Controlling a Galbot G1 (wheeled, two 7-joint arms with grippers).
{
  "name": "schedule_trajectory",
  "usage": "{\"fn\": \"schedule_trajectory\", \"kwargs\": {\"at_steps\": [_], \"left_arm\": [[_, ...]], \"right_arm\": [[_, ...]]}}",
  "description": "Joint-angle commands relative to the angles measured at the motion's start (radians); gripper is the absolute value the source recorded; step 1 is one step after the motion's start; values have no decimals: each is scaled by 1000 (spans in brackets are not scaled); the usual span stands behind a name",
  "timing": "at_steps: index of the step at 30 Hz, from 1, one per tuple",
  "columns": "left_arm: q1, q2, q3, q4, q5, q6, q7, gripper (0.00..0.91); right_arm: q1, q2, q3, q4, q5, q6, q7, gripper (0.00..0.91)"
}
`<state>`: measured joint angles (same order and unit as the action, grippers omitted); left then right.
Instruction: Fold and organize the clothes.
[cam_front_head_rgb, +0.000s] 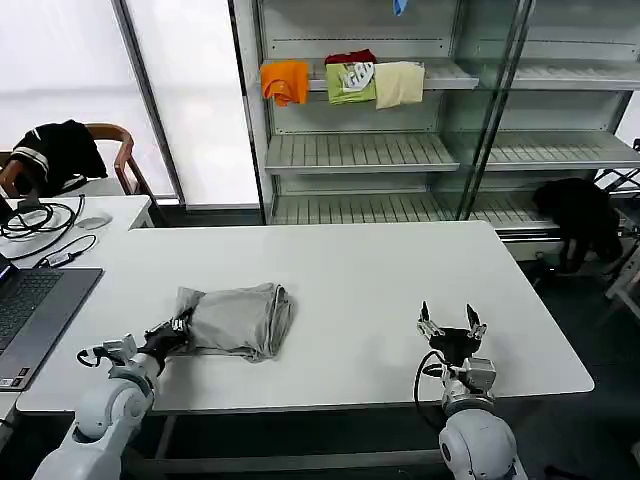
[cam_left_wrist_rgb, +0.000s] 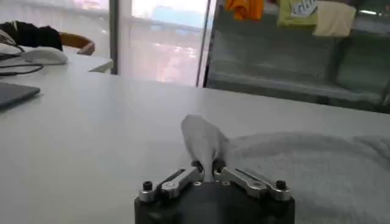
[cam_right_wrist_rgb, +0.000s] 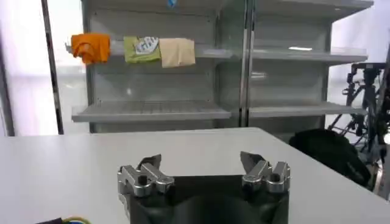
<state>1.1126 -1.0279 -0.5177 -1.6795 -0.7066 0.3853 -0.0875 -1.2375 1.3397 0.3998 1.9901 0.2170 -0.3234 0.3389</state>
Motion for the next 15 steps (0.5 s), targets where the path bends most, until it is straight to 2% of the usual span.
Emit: {"fn": "schedule_trajectory", "kwargs": {"at_steps": [1, 6, 10, 15], "left_arm": [[11, 156, -164, 61, 1, -25, 35, 0], [-8, 310, -263, 203, 46, -57, 104, 0], [-40, 436, -274, 309, 135, -105, 162, 0], [-78, 481, -276, 328, 155, -103, 174, 0]], "right_arm": [[5, 1, -4, -10, 1, 0, 1, 907], [7, 0, -8, -14, 5, 1, 3, 907], [8, -3, -8, -11, 11, 0, 6, 907], [6, 1, -11, -11, 15, 0, 8, 907]]}}
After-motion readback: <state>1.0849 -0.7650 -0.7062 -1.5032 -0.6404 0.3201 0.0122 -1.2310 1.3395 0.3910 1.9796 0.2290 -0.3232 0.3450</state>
